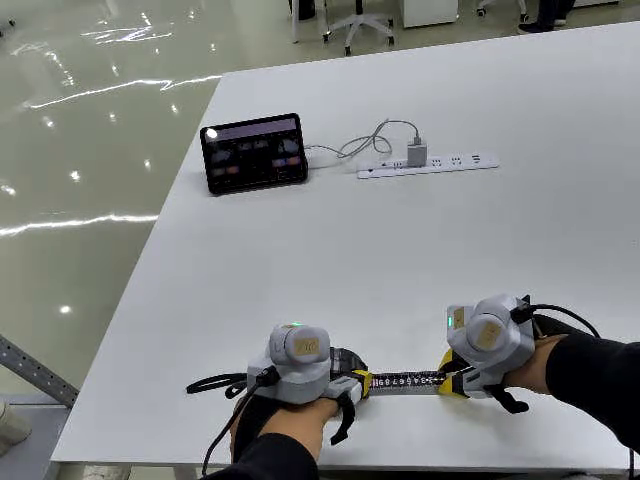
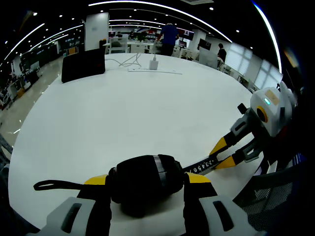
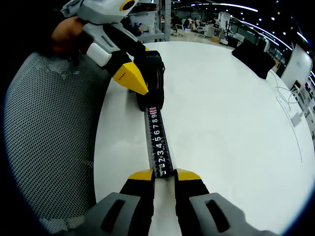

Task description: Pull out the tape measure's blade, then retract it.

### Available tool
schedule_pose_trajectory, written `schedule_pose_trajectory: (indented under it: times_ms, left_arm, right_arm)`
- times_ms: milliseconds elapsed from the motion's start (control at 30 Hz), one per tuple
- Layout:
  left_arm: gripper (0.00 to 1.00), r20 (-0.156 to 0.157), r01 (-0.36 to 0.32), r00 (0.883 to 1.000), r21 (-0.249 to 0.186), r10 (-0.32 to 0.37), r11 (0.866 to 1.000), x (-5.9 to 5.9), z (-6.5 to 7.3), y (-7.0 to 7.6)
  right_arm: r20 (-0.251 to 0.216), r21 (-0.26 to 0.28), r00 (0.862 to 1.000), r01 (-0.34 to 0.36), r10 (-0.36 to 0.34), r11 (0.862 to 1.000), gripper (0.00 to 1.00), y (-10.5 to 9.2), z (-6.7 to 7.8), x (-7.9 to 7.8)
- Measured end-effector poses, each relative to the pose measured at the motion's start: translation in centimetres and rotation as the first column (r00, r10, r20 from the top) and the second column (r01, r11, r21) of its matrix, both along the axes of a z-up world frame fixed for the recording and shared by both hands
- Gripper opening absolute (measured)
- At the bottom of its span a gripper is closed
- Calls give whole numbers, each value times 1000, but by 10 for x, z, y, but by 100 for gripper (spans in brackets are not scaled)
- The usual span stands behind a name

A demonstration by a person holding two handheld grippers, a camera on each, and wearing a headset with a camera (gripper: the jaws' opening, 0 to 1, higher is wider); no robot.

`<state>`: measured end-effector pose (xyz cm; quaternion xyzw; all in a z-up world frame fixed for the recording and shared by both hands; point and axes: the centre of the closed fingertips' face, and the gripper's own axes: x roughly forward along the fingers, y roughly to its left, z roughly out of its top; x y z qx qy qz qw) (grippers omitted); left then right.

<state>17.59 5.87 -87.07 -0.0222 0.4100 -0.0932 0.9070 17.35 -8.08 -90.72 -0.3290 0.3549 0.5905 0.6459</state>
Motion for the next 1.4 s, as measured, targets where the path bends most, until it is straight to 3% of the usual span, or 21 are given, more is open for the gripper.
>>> schedule_pose_trajectory:
  times_ms: [1400]
  left_arm:
    - [55,1,0,1000,-1,0,1000,0,0,0]
  right_arm:
    - [-7,46,1000,13,-13,999,11,18,1,-1]
